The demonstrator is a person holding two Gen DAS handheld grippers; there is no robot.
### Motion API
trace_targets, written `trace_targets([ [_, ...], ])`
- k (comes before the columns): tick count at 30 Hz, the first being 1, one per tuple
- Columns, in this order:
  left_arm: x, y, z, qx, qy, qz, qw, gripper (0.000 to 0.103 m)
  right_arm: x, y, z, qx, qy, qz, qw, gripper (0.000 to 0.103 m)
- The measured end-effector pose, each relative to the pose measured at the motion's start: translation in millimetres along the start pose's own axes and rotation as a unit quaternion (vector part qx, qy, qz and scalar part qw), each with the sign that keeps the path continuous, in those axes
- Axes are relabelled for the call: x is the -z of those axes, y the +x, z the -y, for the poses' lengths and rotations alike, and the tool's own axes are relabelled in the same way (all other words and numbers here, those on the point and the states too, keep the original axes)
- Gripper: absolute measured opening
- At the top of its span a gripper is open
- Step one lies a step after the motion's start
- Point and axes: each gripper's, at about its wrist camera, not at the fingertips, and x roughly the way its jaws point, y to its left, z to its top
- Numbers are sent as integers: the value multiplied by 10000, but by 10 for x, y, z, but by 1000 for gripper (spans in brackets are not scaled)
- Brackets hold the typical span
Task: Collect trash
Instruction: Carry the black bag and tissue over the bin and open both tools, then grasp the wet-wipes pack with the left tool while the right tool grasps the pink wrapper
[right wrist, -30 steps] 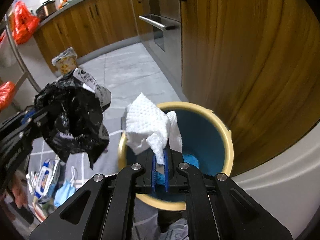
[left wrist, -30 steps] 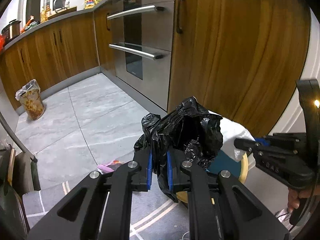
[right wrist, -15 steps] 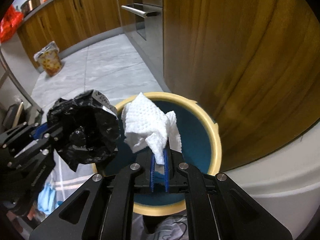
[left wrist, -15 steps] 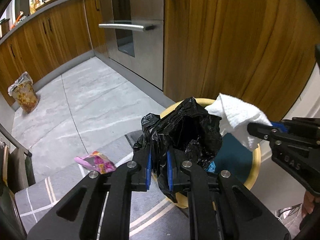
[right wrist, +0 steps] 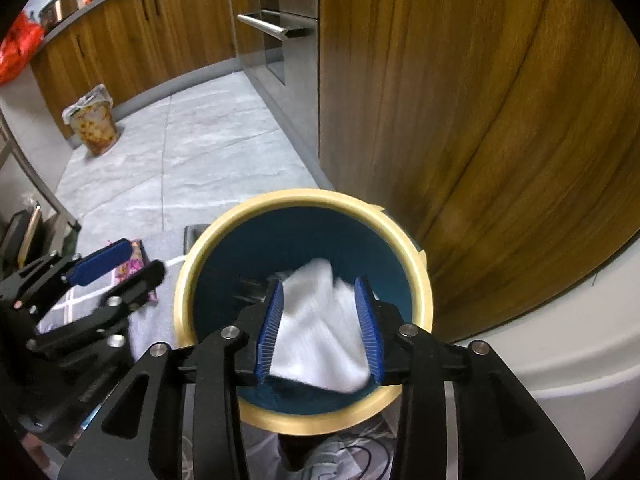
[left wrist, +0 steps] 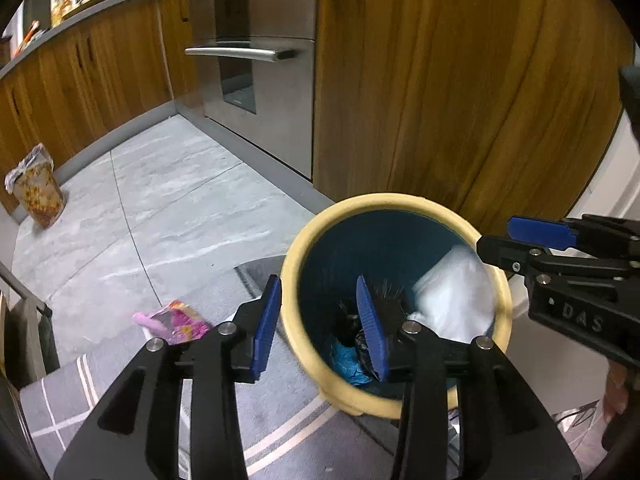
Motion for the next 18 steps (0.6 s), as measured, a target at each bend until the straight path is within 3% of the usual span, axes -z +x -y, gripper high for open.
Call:
trace_targets([
  [4, 99, -235, -310, -143, -202, 121, 9996, 40, -10, -59, -88, -181, -73, 108, 9998, 48],
  [9, 295, -504, -802, -601, -292, 155, 9976, 41, 2, -130, -338, -471, -353, 277, 9979, 60],
  [18, 700, -834, -1673, -1071, -937, 15, 9898, 41, 72, -110, -945, -823, -837, 372, 9924, 65],
])
